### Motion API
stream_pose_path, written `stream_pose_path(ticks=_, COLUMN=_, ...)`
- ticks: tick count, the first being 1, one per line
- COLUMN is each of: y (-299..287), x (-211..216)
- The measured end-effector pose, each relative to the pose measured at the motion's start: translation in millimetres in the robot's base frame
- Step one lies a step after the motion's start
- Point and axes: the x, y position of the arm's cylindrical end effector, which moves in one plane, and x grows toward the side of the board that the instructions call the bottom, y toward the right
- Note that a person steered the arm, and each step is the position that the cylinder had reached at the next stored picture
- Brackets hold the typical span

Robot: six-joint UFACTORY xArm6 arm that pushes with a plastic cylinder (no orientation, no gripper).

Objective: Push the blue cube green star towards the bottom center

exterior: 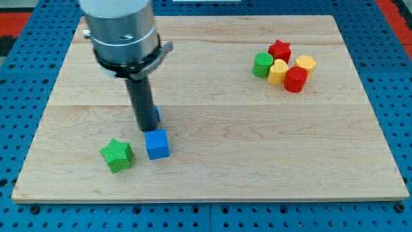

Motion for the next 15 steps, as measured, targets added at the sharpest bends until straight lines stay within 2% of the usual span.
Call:
stream_pose_path(ticks=2, y=-92.8, x=-18.5)
stream_pose_path(ticks=4, y=-91.2, x=69.7)
stream_pose_path(ticks=5, y=-77.6, x=85.1)
stream_pose_path(ticks=6, y=-20.5, x=74.1)
stream_pose_path(ticks=7, y=-6.9, x=65.3)
stream_pose_path(ticks=9, y=-80.5, x=74.5)
stream_pose_path(ticks=11, y=-61.8, x=21.3)
stream_pose_path(ticks=12, y=-43.5, x=13.1)
stream_pose_path(ticks=13, y=-0.4, x=13.1)
stream_pose_path(ticks=15, y=20.0, x=13.1)
